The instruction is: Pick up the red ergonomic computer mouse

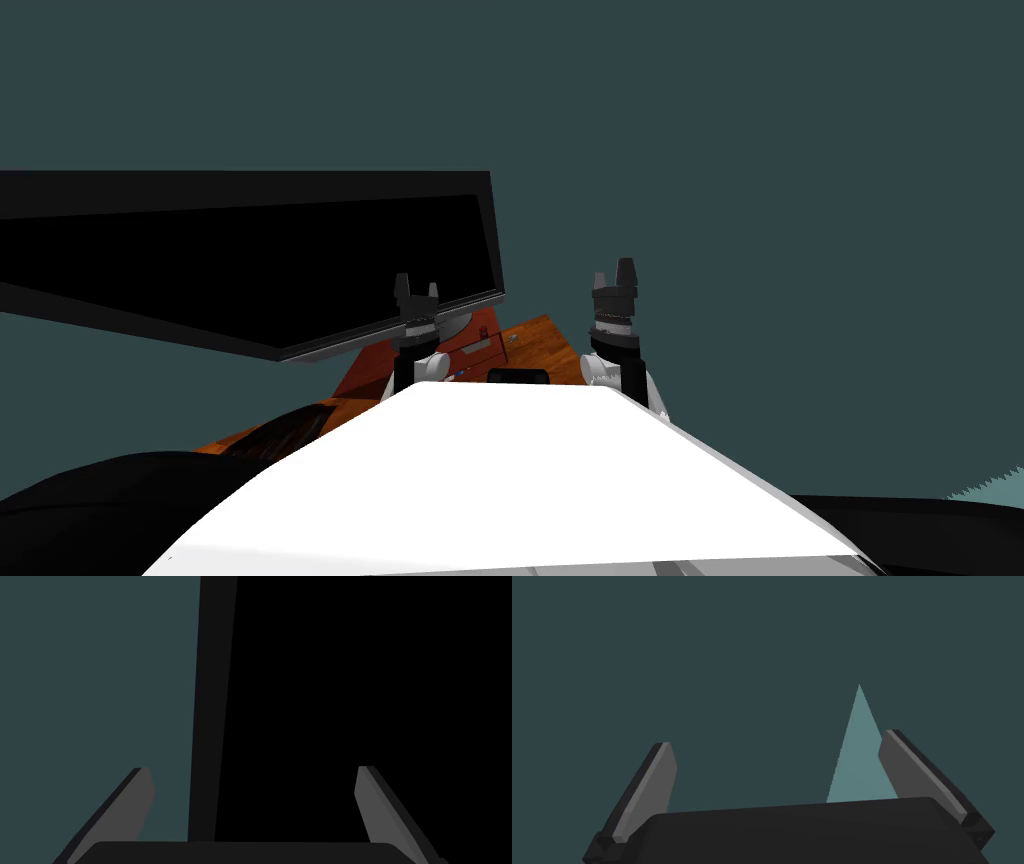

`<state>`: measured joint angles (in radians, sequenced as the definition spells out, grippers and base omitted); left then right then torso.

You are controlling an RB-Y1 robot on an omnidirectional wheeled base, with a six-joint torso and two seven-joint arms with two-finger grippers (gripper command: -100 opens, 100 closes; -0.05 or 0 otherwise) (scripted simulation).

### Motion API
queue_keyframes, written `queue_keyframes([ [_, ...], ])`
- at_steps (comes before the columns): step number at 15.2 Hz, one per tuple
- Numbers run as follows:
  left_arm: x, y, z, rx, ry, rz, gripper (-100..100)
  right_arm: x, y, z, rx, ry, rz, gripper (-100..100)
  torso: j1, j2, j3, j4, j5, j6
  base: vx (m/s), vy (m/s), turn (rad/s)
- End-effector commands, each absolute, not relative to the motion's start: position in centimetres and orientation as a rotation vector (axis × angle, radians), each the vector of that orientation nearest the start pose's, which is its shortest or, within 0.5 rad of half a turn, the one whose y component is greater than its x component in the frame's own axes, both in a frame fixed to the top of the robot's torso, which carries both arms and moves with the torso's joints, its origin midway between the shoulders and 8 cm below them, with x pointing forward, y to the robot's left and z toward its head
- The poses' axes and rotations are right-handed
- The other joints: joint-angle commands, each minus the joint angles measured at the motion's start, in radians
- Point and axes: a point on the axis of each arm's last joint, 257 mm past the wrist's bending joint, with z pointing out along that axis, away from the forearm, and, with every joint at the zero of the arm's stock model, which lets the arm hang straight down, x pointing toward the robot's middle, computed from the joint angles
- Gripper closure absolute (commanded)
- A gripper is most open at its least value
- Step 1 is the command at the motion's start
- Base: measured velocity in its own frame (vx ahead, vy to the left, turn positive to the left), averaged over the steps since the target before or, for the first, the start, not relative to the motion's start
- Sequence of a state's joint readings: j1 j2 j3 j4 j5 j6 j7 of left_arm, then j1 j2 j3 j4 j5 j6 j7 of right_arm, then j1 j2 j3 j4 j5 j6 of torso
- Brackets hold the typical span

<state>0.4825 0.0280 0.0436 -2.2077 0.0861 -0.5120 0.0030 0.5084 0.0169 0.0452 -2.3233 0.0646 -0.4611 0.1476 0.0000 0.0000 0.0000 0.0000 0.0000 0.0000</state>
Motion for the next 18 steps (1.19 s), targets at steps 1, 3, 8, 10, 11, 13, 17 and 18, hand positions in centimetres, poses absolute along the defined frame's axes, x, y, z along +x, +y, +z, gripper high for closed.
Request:
queue_keyframes([
  [1, 35.8, 30.2, -0.6, -0.71, 0.657, -1.298, -100, 34.4, -25.9, 3.3, 0.58, 0.672, 1.164, 0, 0.0, 0.0, 0.0, 0.0, 0.0, 0.0, -0.001, -0.012, 0.002],
  [3, 36.2, 30.2, -1.1, -0.707, 0.683, -1.29, -100, 34.4, -25.9, 3.3, 0.58, 0.672, 1.164, 0, -0.001, 0.0, 0.0, 0.0, 0.0, 0.0, -0.003, -0.024, 0.005],
  [8, 38.5, 30.8, -5.5, -0.73, 0.837, -1.218, -100, 34.4, -25.9, 3.3, 0.58, 0.672, 1.164, 0, -0.004, 0.0, 0.0, 0.0, -0.001, 0.0, 0.0, -0.058, 0.009],
  [10, 39.6, 31.4, -7.8, -0.751, 0.904, -1.175, -100, 34.4, -25.9, 3.3, 0.58, 0.672, 1.164, 0, -0.006, 0.0, 0.0, 0.0, -0.001, 0.0, 0.004, -0.092, 0.016],
  [11, 39.6, 31.4, -8.0, -0.753, 0.905, -1.174, -100, 34.4, -25.9, 3.3, 0.58, 0.672, 1.164, 0, -0.006, -0.001, 0.0, 0.0, -0.001, 0.0, -0.002, -0.077, 0.011],
  [13, 40.1, 31.8, -9.3, -0.768, 0.94, -1.149, -100, 34.4, -25.9, 3.3, 0.58, 0.672, 1.164, 0, -0.005, 0.0, 0.0, 0.0, -0.001, 0.0, -0.009, -0.063, 0.006],
  [17, 41.5, 33.3, -13.9, -0.818, 1.047, -1.064, -100, 34.4, -25.9, 3.3, 0.58, 0.672, 1.164, 0, -0.005, 0.0, 0.0, 0.0, -0.001, 0.0, 0.001, -0.072, 0.011],
  [18, 41.9, 33.9, -15.5, -0.838, 1.083, -1.033, -100, 34.4, -25.9, 3.3, 0.58, 0.672, 1.164, 0, -0.006, 0.0, 0.0, 0.0, -0.001, 0.0, -0.004, -0.075, 0.014],
])
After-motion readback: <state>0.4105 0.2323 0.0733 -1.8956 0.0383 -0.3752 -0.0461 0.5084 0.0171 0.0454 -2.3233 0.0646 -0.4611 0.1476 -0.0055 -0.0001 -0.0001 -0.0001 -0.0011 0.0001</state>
